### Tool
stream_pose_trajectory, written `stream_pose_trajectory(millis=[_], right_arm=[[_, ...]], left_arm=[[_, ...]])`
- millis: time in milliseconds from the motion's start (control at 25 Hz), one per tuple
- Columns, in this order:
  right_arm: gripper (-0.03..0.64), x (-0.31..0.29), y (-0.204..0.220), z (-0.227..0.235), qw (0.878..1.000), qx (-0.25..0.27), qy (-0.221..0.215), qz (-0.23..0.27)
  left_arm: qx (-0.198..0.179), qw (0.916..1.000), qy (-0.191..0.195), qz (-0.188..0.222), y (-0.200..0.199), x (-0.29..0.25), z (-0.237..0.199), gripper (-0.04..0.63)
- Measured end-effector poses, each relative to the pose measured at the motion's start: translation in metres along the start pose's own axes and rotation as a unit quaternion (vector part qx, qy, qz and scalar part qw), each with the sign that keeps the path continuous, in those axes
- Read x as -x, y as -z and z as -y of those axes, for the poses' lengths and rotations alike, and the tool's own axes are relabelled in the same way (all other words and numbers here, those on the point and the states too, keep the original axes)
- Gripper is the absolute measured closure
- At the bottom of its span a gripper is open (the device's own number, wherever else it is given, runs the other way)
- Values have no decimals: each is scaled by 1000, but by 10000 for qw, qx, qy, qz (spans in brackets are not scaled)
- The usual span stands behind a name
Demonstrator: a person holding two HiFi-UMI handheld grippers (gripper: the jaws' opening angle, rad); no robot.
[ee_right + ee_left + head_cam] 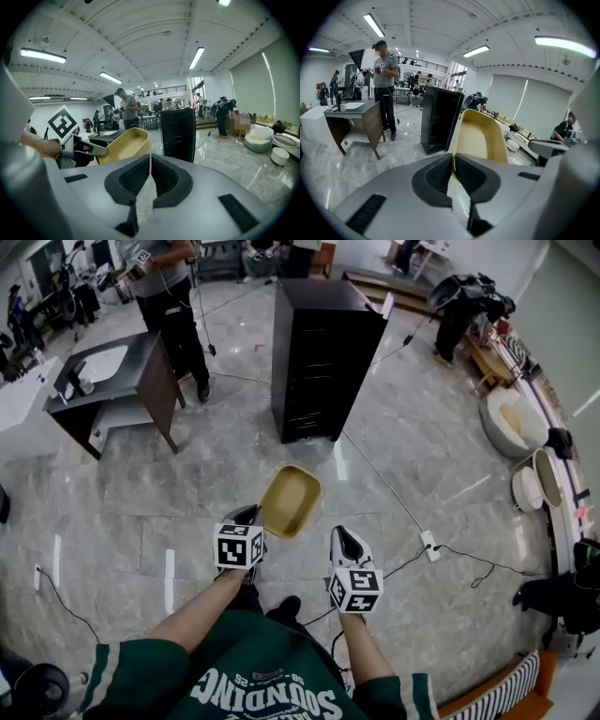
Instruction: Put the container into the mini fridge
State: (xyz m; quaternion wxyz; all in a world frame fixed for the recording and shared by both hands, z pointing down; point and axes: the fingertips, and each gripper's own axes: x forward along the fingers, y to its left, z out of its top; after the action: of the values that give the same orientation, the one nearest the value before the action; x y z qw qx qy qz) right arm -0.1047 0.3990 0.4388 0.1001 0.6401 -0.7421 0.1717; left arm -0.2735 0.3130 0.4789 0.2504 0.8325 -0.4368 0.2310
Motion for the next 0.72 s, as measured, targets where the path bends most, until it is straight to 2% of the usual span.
stream_pose_trajectory(millis=[720], right_arm=[[580,10,14,17,9999,-26,-98,-31]], left_arm=[[-28,9999,-80,-85,13,-4,19,566]])
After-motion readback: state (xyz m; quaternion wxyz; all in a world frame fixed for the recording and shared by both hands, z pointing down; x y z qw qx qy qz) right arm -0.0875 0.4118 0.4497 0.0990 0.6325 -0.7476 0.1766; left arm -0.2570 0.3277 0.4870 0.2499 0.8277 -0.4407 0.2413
